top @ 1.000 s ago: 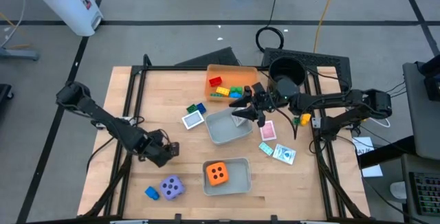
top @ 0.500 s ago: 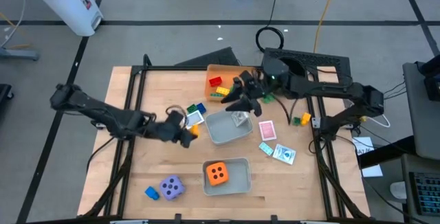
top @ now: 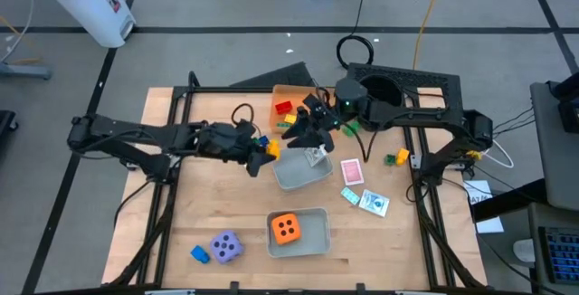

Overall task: Pick & Place Toys
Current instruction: Put the yellow game piece into the orange bin

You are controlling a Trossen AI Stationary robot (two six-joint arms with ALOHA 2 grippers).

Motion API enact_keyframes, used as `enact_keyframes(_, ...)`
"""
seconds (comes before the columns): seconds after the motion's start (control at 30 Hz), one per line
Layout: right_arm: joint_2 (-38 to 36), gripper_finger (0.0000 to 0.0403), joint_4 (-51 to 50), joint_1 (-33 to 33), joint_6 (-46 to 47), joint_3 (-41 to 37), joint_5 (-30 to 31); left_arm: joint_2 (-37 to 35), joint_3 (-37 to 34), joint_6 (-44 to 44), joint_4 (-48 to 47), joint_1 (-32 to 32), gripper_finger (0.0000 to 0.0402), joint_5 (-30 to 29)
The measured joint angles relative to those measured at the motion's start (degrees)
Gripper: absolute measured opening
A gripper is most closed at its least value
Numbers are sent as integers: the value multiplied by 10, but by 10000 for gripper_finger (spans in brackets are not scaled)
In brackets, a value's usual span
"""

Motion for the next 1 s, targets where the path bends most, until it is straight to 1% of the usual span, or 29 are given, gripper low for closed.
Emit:
enact_keyframes(0.1, 0, 210, -6, 0, -6, 0, 24, 18, 9, 20, 40, 8, 137, 25)
enact_keyframes(0.2, 0, 210, -7, 0, -6, -1, 29, 33, 19, 25, 61, 11, 142, 41)
enact_keyframes(0.37, 0, 210, -9, 0, -3, -16, 40, 53, 44, 42, 61, 11, 149, 42)
enact_keyframes(0.53, 0, 210, -3, 0, 11, -33, 39, 62, 75, 72, 51, 11, 137, 40)
enact_keyframes(0.7, 0, 210, 45, 0, 35, -53, 39, 62, 81, 76, 43, 11, 144, 29)
enact_keyframes(0.8, 0, 209, 52, 0, 45, -55, 39, 61, 82, 70, 42, 11, 151, 28)
enact_keyframes(0.9, 0, 195, 49, 2, 43, -55, 37, 61, 82, 69, 41, 11, 151, 28)
enact_keyframes(1.0, 0, 162, 49, 2, 32, -55, 37, 61, 82, 68, 40, 11, 142, 27)
